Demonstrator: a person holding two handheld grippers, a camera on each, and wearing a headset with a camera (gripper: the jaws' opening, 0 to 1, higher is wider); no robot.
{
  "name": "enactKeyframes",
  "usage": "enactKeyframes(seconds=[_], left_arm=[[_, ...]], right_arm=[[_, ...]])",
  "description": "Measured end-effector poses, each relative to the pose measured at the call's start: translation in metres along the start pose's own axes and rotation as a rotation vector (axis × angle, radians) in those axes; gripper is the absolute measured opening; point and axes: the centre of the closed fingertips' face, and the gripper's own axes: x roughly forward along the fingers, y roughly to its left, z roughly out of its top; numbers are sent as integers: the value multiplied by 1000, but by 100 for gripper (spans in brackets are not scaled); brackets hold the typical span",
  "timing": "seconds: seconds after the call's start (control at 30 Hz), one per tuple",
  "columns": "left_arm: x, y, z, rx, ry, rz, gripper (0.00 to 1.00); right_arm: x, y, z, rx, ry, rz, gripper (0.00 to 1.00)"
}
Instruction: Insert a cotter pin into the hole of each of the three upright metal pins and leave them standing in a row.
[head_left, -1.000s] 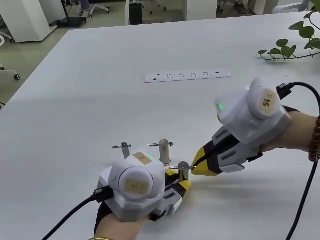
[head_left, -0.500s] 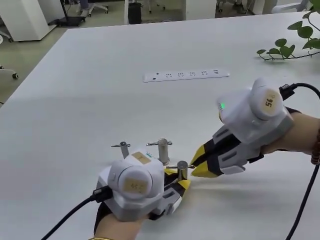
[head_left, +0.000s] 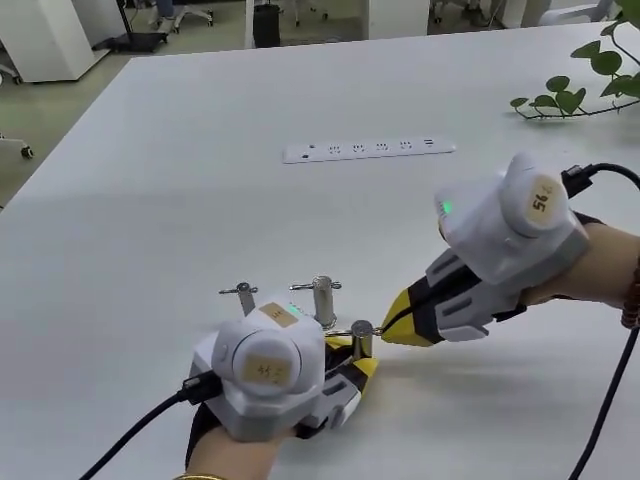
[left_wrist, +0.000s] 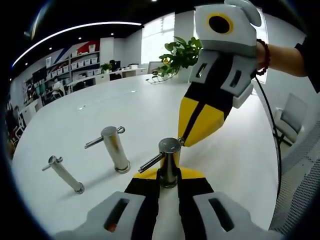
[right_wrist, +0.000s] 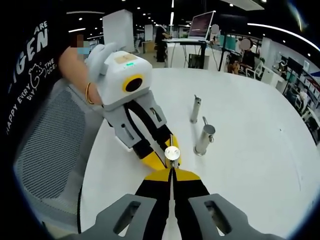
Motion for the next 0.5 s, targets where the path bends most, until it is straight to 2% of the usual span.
enactKeyframes(seconds=[0.5], left_arm=[[1, 0, -1, -12, 8, -2, 11]], right_arm=[[1, 2, 1, 15, -5, -5, 0]])
